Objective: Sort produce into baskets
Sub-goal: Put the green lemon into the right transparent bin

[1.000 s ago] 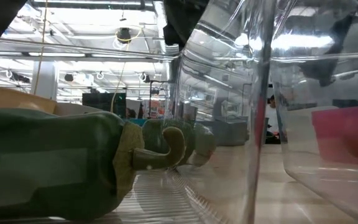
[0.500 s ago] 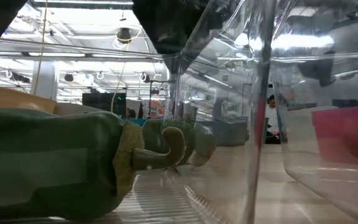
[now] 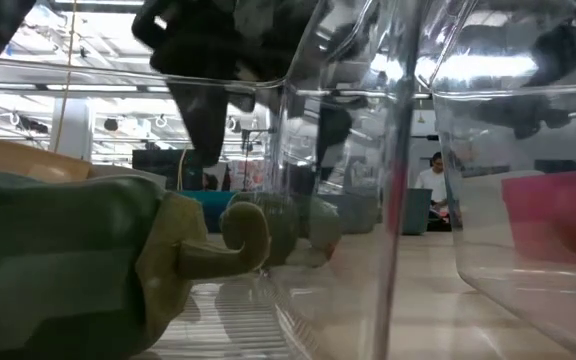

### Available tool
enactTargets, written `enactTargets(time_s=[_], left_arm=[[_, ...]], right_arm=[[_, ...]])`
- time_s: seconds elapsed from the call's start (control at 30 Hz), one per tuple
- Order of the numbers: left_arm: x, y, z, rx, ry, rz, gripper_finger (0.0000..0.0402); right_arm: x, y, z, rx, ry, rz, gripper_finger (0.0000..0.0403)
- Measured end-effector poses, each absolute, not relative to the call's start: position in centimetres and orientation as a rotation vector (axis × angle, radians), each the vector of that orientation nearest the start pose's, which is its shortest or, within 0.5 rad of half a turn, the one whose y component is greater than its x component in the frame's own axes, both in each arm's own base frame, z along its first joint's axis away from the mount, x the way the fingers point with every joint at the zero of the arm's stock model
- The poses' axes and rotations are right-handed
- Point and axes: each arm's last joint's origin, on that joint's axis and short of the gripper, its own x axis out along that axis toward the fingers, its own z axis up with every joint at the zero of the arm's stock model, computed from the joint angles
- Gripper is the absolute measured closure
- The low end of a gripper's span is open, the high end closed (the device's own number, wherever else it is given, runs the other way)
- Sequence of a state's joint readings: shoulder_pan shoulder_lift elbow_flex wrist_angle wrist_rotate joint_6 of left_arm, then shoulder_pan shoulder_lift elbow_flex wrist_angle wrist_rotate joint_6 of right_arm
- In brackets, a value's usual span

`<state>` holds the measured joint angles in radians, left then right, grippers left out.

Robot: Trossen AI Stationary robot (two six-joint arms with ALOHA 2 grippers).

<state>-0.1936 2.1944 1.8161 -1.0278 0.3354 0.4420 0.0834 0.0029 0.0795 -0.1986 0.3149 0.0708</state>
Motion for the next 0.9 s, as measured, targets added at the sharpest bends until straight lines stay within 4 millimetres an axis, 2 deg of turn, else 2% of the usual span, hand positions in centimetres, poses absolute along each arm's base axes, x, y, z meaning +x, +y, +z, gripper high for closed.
enactTargets(time_s=[0.4, 0.9], left_arm=[[43.0, -9.8, 17.7, 0.309, 1.209, -0.833, 0.0004], [43.2, -10.0, 17.8, 0.379, 1.148, -0.878, 0.0004]], right_arm=[[9.1, -0.1, 17.1, 0.046, 0.111, -0.235, 0.0291], [9.1, -0.1, 17.1, 0.046, 0.111, -0.236, 0.0291]])
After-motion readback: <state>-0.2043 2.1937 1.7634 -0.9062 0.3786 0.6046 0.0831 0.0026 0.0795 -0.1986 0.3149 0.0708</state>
